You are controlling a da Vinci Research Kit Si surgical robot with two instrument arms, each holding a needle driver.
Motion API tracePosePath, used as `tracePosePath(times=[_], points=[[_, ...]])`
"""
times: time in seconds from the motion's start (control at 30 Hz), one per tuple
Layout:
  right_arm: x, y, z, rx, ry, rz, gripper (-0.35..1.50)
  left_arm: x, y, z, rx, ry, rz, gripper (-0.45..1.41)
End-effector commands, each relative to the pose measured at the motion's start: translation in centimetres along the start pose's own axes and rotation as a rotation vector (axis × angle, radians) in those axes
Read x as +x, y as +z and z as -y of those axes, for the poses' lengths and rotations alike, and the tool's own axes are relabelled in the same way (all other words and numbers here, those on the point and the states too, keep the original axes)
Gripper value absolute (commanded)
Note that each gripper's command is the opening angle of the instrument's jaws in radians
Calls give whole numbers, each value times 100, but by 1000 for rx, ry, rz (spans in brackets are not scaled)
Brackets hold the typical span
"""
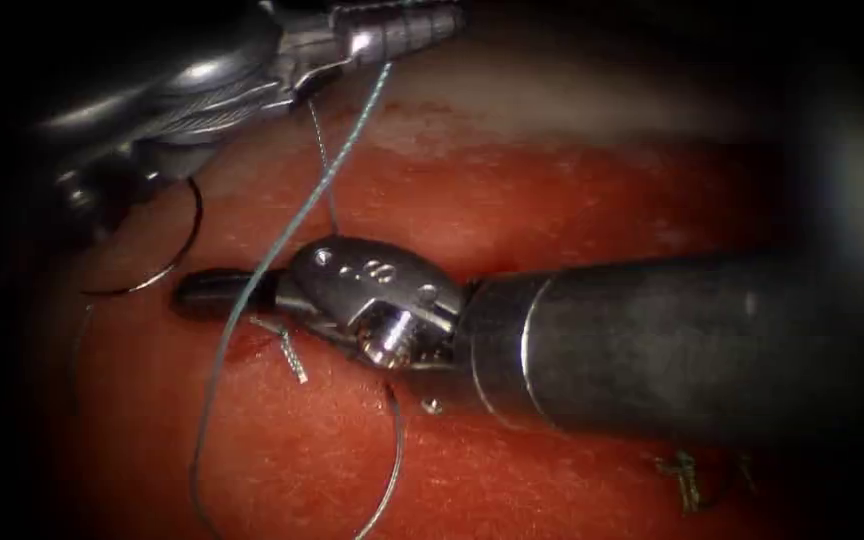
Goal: Wound Closure
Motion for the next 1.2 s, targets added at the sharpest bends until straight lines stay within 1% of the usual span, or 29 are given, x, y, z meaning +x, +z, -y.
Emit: tracePosePath(times=[0.03, 0.07, 0.1, 0.13, 0.27, 0.3, 0.37, 0.47, 0.5, 0.57, 0.63, 0.77, 0.87, 0.9, 0.97, 1.0, 1.03, 1.07, 1.13, 1.2], points=[[-5, 14, 10, 26, 2, -9, -35, -10, 9, 6, -4, -3, 14, -35], [-5, 14, 10, 26, 2, -9, -35, -10, 9, 6, -4, -3, 14, -35], [-5, 10, 13, 50, 5, -32, -35, -19, 11, 17, -7, 38, 32, -35], [-5, 10, 13, 50, 5, -32, -35, -19, 11, 17, -7, 38, 32, -35], [-6, 8, 15, 114, 2, -77, -35, -49, 7, 43, -33, 77, 64, -35], [-6, 8, 15, 114, 2, -77, -35, -49, 7, 43, -33, 77, 64, -35], [-7, 7, 20, 141, 8, -84, -35, -64, 4, 55, -40, 95, 86, -35], [-7, 7, 22, 163, 14, -95, -35, -71, 2, 62, -43, 104, 96, -35], [-7, 7, 25, 189, 34, -131, -35, -77, 2, 70, -46, 114, 100, -35], [-5, 8, 26, 198, 38, -156, -35, -79, 3, 74, -48, 111, 101, -35], [-1, 5, 30, 222, 57, -203, -35, -80, 3, 79, -54, 115, 103, -35], [5, -3, 33, 245, 70, -231, -35, -82, 1, 84, -60, 119, 105, -35], [12, -12, 34, 284, 112, -301, -35, -88, -3, 91, -67, 128, 108, -35], [15, -14, 35, 306, 146, -340, -16, -92, -4, 94, -71, 133, 109, -35], [17, -15, 36, 319, 167, -364, 17, -96, -6, 96, -70, 132, 110, -35], [17, -15, 36, 319, 167, -364, 17, -96, -6, 96, -70, 132, 110, -35], [19, -15, 37, 326, 182, -376, 62, -100, -7, 99, -68, 137, 110, -35], [20, -16, 38, 331, 190, -383, 72, -102, -7, 100, -68, 139, 113, -35], [25, -21, 39, 345, 208, -401, 86, -106, -10, 106, -65, 146, 106, -35], [29, -26, 39, 355, 214, -419, 93, -109, -13, 112, -61, 151, 99, -35]])
